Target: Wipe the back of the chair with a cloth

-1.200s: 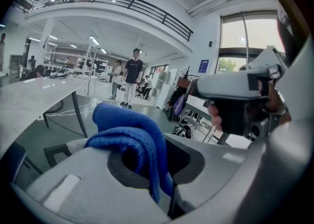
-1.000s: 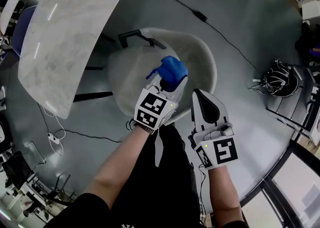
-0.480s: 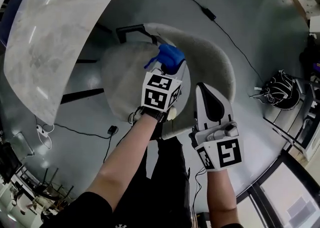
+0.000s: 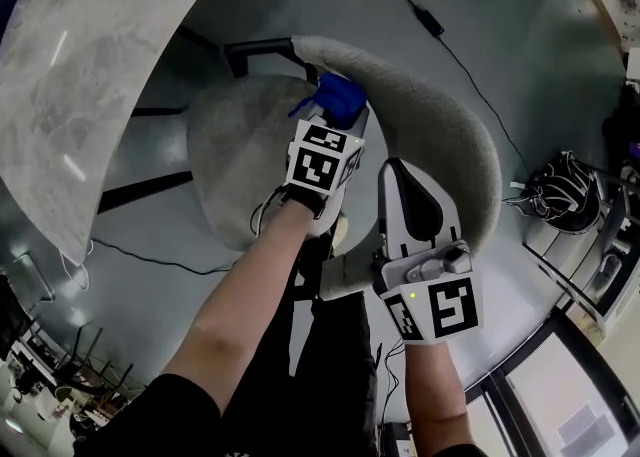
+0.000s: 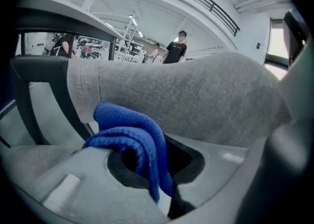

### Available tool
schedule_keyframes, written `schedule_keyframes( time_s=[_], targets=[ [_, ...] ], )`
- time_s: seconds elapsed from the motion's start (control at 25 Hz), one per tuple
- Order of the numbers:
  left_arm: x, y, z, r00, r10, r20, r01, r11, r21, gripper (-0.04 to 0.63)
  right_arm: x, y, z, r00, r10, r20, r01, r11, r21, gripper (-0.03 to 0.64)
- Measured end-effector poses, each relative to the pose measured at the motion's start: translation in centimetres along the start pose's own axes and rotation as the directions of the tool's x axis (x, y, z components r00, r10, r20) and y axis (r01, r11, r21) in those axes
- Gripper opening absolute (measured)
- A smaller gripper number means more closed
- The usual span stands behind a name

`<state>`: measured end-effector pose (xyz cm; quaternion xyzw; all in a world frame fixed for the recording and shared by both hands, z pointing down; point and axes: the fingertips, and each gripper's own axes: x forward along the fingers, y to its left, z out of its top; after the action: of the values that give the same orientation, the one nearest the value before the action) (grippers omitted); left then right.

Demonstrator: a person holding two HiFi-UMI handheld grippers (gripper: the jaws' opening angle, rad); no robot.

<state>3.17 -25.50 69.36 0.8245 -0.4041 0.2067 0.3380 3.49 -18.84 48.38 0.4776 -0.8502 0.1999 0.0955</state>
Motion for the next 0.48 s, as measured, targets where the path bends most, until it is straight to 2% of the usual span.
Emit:
schedule_keyframes(
  time_s=[0.16,0.28,0.48],
  targets=[
    [1.1,-0.8,0.6,0.998,-0.055,0.039,0.055,0.998,0.005,0.06,0.4,-2.3,-0.2,0.996,-0.088,-0.003,0.088,0.996,-0.009,0.014],
    [1.1,-1.4,1.1,0.994,-0.086,0.06,0.086,0.996,0.013,0.06,-0.2,-3.4,0.1,0.994,-0.104,0.017,0.104,0.995,0.012,0.014],
    [0.7,-2.3,1.8,0.995,-0.09,0.044,0.089,0.995,0.036,0.06,-1.6,-4.5,0.5,0.99,-0.138,0.021,0.137,0.99,0.04,0.014]
  ],
)
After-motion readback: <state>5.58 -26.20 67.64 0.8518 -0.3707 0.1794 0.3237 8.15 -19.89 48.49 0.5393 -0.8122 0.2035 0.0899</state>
